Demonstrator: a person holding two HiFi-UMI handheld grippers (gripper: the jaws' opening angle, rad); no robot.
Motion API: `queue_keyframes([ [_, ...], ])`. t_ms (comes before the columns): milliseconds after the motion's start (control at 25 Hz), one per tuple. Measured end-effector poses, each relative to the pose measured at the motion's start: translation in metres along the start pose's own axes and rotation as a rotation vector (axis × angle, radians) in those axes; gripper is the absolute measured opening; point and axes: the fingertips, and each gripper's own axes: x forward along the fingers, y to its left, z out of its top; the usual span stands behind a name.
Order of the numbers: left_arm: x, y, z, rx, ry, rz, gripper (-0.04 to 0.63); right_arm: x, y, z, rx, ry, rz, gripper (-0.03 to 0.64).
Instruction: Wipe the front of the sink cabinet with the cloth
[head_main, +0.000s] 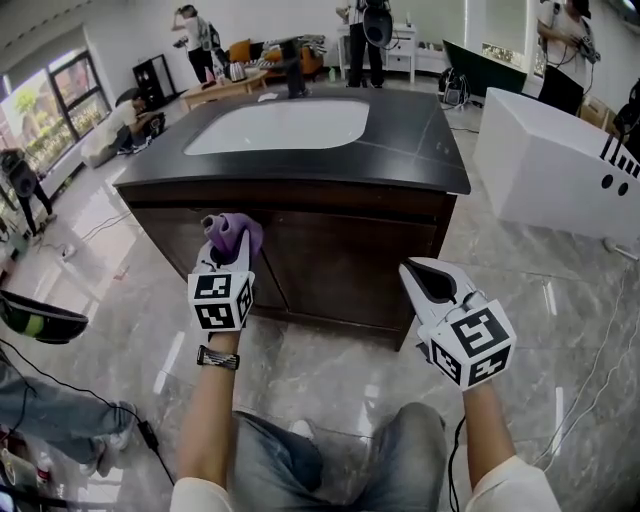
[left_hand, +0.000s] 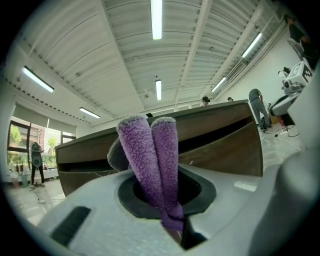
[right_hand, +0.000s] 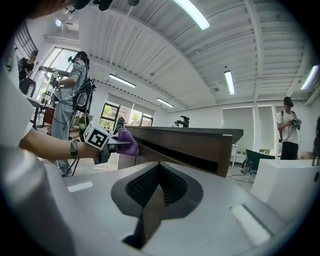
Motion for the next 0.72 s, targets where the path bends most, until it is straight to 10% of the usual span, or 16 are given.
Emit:
queue_keyframes([
  [720, 0.040, -0.054, -0.017, -0.108, -0.062, -0.221, 0.054, 0.001, -0.012, -0.017, 0.017, 0.008, -0.070, 0.006],
])
